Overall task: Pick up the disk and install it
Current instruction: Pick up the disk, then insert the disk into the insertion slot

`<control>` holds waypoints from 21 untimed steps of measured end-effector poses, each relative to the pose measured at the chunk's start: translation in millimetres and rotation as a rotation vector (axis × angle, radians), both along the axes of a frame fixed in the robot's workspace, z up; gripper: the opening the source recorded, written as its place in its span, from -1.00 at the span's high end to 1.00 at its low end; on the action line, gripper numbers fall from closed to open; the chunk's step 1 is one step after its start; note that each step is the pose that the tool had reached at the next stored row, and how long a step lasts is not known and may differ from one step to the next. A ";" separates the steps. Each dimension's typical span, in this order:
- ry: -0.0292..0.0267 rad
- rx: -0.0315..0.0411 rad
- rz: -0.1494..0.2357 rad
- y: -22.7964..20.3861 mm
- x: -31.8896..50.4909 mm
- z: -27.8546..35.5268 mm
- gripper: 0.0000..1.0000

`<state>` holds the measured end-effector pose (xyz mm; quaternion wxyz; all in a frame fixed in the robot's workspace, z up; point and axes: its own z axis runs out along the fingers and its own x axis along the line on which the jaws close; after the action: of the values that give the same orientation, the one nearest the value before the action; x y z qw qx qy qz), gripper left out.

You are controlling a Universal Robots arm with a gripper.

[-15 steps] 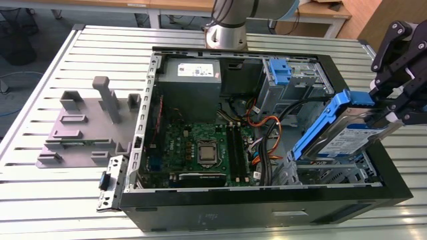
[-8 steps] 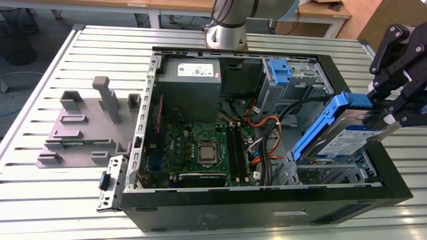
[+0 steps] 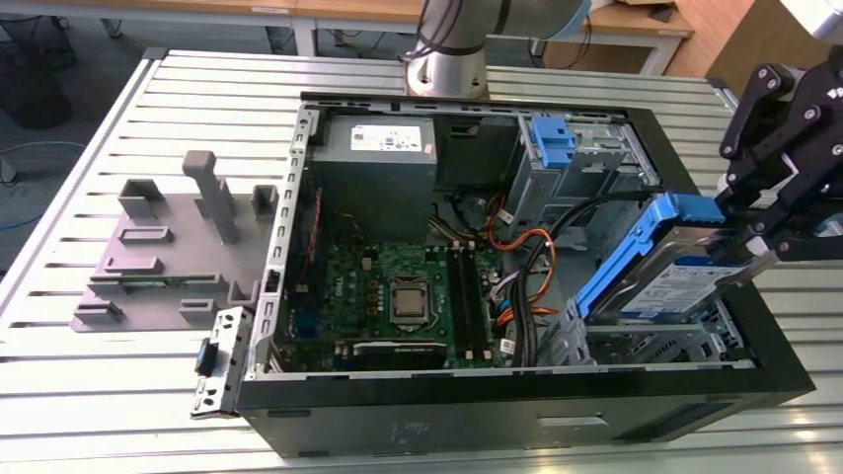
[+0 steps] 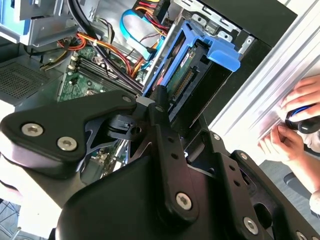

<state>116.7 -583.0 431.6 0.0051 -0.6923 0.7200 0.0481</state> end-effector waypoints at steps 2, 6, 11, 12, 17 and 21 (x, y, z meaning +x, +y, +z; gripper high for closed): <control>0.0000 -0.0001 0.000 0.0 0.0 -3.5 0.31; 0.0000 -0.0002 -0.001 0.0 0.0 -10.7 0.31; 0.0000 0.0000 -0.001 0.0 0.0 -19.9 0.31; 0.0000 -0.0001 -0.002 0.0 0.0 -21.7 0.31; 0.0000 -0.0001 -0.003 0.0 0.0 -30.8 0.31; 0.0000 -0.0002 -0.004 0.0 0.0 -35.9 0.31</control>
<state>116.7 -583.0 395.7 0.0052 -0.6910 0.7213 0.0480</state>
